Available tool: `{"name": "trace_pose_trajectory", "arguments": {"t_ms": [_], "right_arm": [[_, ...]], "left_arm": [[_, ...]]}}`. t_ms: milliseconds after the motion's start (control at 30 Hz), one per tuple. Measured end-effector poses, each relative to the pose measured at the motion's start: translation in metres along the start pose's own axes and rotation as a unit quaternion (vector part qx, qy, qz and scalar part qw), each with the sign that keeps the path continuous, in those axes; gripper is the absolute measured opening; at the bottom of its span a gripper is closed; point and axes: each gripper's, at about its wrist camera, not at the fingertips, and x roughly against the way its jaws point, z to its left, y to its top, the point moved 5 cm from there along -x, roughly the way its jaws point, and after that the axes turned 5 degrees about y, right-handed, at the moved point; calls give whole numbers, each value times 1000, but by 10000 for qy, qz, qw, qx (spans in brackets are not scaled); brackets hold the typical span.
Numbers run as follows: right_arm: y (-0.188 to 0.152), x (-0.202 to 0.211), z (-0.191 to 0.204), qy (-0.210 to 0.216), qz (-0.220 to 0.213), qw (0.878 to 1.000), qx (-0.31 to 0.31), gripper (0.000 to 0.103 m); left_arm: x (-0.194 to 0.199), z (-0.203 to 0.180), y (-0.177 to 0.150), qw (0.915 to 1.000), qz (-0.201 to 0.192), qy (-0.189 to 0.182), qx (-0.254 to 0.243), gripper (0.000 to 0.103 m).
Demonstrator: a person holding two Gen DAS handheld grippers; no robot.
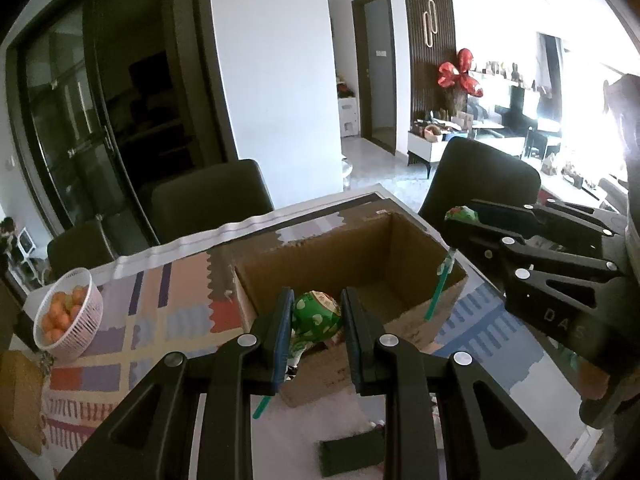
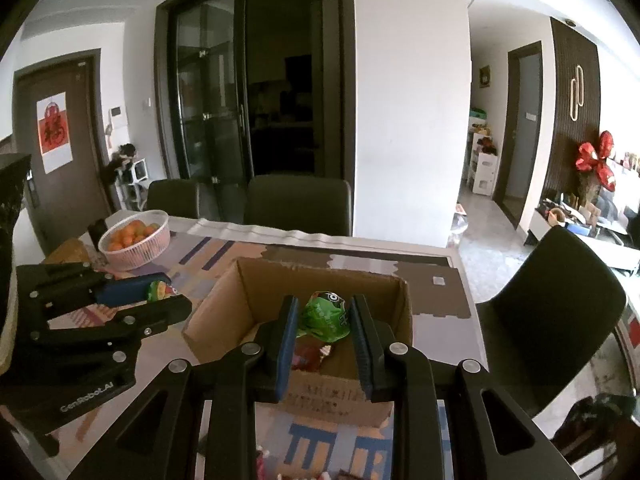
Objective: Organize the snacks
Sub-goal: 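Carry both lollipops over the cardboard box and open both tools to drop them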
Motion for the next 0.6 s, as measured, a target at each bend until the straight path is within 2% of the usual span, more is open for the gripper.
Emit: {"name": "trace_pose_trajectory", "arguments": {"t_ms": [200, 600], "right_arm": [[9, -19, -8, -56, 75, 10000, 9, 27], [4, -61, -21, -125, 377, 9992, -15, 28]], "left_arm": [[-27, 6, 11, 9988, 118, -452, 164, 25], [-82, 11, 12, 9973, 447, -514, 278, 25]]}}
